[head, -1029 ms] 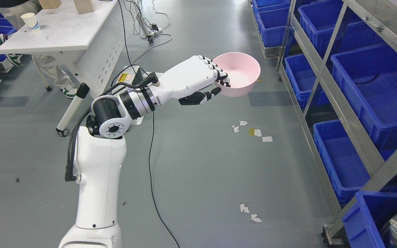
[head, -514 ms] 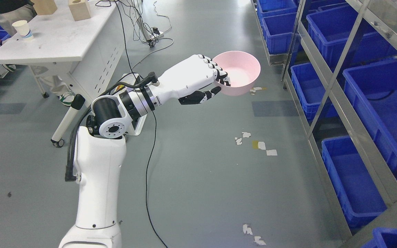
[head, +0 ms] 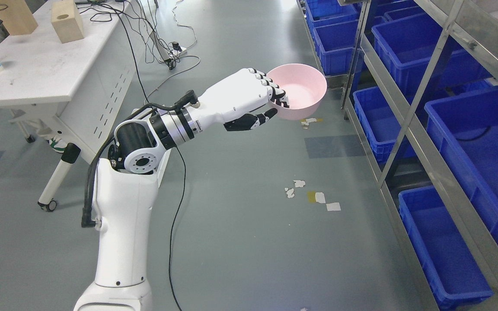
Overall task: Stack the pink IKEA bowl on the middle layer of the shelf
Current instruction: 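Hold the pink bowl in the left hand while the robot turns to the other rack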
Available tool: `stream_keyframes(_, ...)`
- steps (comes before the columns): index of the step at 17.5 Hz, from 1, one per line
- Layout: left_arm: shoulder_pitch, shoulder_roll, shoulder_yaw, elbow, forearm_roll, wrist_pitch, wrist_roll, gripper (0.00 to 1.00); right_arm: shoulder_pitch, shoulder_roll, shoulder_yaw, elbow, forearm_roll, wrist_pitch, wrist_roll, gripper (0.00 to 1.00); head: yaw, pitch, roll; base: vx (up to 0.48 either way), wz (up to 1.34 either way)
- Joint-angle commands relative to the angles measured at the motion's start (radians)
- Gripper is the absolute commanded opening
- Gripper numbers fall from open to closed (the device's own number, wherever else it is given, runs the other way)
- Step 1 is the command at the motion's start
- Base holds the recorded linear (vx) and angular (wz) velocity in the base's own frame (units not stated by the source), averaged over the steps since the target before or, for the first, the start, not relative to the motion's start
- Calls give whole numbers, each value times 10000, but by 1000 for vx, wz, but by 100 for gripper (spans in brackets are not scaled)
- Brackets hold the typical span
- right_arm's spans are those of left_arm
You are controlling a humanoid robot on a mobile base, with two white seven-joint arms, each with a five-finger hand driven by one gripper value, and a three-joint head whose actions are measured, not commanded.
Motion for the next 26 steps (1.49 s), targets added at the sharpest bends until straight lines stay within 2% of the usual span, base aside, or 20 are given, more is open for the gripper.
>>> stream_keyframes(1, -1, 175, 186, 0, -9, 7, -1, 2, 227, -175, 0, -175, 0, 8, -1, 100, 0, 0, 0, 237, -41)
stream_keyframes(17, -230, 175, 156, 46, 82, 7, 136, 2, 227, -175, 0, -175, 0, 8, -1, 100, 0, 0, 0, 287, 185)
stream_keyframes(26, -614, 175, 33, 0, 206, 7, 459, 2, 227, -175, 0, -175, 0, 8, -1, 100, 0, 0, 0, 277, -134)
